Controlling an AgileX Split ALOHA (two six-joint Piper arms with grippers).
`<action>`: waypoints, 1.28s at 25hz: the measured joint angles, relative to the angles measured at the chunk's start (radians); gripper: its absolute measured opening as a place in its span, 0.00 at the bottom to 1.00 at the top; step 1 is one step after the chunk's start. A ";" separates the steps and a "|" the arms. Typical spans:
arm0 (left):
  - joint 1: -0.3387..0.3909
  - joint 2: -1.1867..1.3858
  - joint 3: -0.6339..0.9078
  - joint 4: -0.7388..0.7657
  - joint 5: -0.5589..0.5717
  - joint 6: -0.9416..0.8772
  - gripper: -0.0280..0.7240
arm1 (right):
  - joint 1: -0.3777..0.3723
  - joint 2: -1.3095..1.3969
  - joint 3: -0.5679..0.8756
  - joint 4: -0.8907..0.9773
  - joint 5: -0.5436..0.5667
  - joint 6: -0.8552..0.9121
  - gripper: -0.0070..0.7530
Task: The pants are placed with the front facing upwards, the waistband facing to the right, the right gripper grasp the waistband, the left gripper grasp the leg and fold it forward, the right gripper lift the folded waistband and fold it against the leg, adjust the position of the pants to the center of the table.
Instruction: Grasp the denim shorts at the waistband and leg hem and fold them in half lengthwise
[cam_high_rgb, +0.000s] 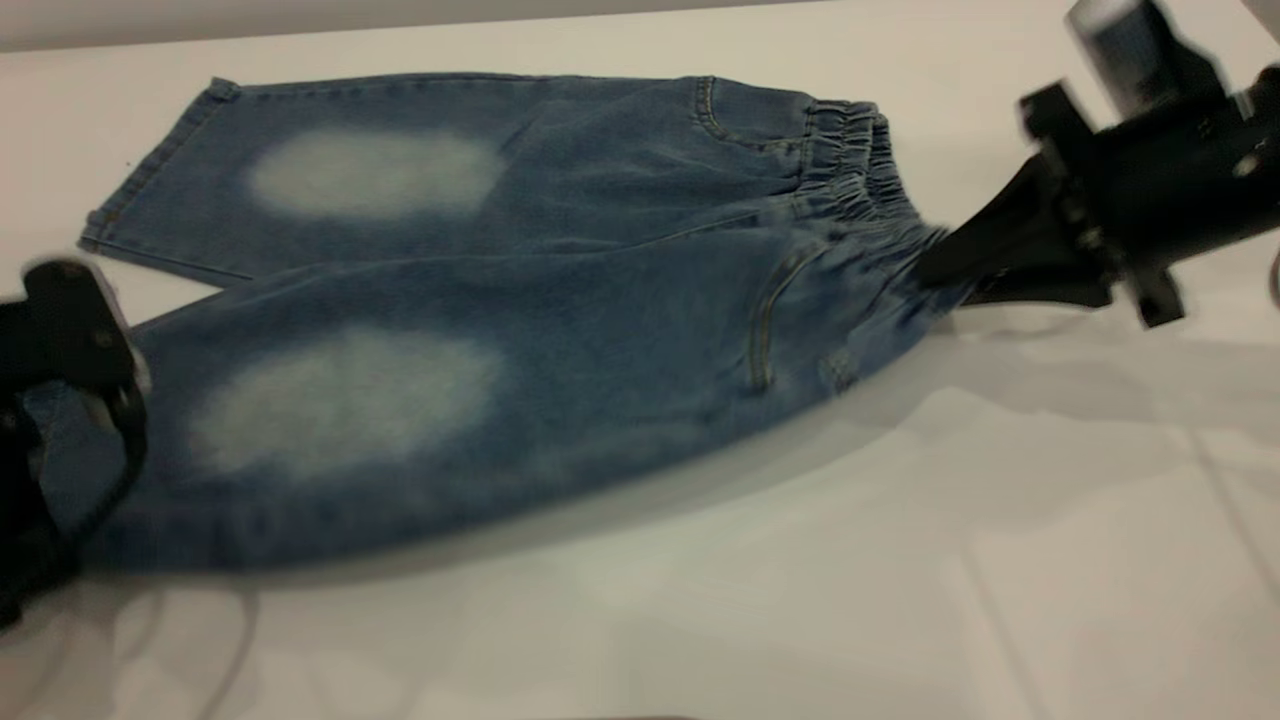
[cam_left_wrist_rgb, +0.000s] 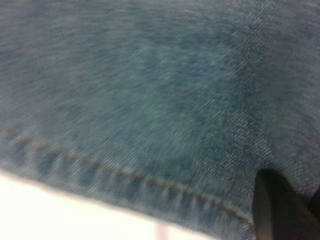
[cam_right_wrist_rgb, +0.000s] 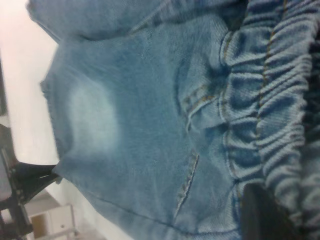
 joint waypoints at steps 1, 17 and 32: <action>0.000 -0.032 0.000 -0.001 0.007 -0.003 0.09 | -0.010 -0.017 0.000 -0.016 0.008 0.025 0.09; 0.000 -0.482 -0.116 -0.047 0.255 -0.085 0.09 | -0.019 -0.233 0.210 0.045 0.043 0.194 0.09; 0.000 0.095 -0.682 -0.047 0.229 -0.116 0.09 | -0.015 -0.076 0.013 0.206 -0.057 0.467 0.09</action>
